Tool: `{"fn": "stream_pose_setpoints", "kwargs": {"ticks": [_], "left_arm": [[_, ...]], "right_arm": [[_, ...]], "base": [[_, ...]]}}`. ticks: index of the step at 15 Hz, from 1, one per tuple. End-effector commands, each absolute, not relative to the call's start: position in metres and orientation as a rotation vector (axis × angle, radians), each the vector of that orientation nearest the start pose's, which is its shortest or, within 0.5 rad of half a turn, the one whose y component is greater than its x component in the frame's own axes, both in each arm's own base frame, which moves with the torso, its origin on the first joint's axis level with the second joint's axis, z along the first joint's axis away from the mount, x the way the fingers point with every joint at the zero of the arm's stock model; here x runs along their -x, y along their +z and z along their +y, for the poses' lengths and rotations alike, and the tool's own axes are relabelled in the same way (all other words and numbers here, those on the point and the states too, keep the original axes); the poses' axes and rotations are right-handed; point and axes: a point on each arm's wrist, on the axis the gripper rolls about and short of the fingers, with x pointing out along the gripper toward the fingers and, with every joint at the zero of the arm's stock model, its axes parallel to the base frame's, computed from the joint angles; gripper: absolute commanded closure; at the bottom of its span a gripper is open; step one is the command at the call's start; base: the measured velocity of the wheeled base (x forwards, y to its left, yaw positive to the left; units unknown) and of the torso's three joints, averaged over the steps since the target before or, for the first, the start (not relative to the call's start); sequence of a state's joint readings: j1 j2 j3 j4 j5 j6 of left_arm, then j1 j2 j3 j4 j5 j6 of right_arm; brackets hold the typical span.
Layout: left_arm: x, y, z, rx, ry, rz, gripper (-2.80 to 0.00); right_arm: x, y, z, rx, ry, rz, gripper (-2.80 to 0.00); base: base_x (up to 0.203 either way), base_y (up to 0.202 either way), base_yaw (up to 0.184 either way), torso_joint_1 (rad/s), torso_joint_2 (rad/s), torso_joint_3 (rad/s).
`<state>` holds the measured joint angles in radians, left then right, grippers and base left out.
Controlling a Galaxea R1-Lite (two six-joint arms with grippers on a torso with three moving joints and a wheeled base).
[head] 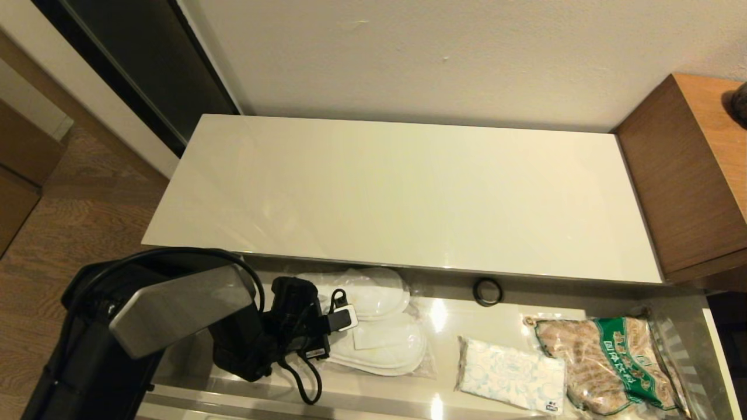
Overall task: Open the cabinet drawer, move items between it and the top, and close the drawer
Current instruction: Take out the disposable slippers from the drawer
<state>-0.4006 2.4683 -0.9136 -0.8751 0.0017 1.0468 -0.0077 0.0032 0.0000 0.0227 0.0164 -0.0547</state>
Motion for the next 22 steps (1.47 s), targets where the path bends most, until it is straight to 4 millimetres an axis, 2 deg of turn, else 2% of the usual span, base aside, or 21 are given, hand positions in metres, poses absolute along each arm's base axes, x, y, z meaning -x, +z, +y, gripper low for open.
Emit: {"fn": "stream_pose_setpoints", "kwargs": {"ticks": [1,9,10,15,19,22], "left_arm": [[-0.363,-0.051,-0.153,-1.131,-0.701,0.400,-2.80],[-0.364,-0.055,-0.150,-1.120,-0.666,0.374,-2.80],[-0.364,-0.055,-0.148,-1.123,-0.657,0.383,0.00],[-0.360,-0.048,-0.147,-1.122,-0.652,0.377,0.00],[-0.346,-0.002,-0.144,-1.078,-0.618,0.322,0.00],[-0.328,0.020,-0.141,-1.055,-0.617,0.308,0.00]], "right_arm": [[0.022,0.073,0.001,0.055,0.010,0.027,0.00],[0.022,0.073,0.001,0.055,0.010,0.027,0.00],[0.022,0.073,0.001,0.055,0.010,0.027,0.00],[0.022,0.073,0.001,0.055,0.010,0.027,0.00],[0.022,0.073,0.001,0.055,0.010,0.027,0.00],[0.022,0.073,0.001,0.055,0.010,0.027,0.00]], "base": [[0.000,0.000,0.000,0.000,0.00,0.000],[0.000,0.000,0.000,0.000,0.00,0.000],[0.000,0.000,0.000,0.000,0.00,0.000],[0.000,0.000,0.000,0.000,0.00,0.000],[0.000,0.000,0.000,0.000,0.00,0.000],[0.000,0.000,0.000,0.000,0.00,0.000]]}}
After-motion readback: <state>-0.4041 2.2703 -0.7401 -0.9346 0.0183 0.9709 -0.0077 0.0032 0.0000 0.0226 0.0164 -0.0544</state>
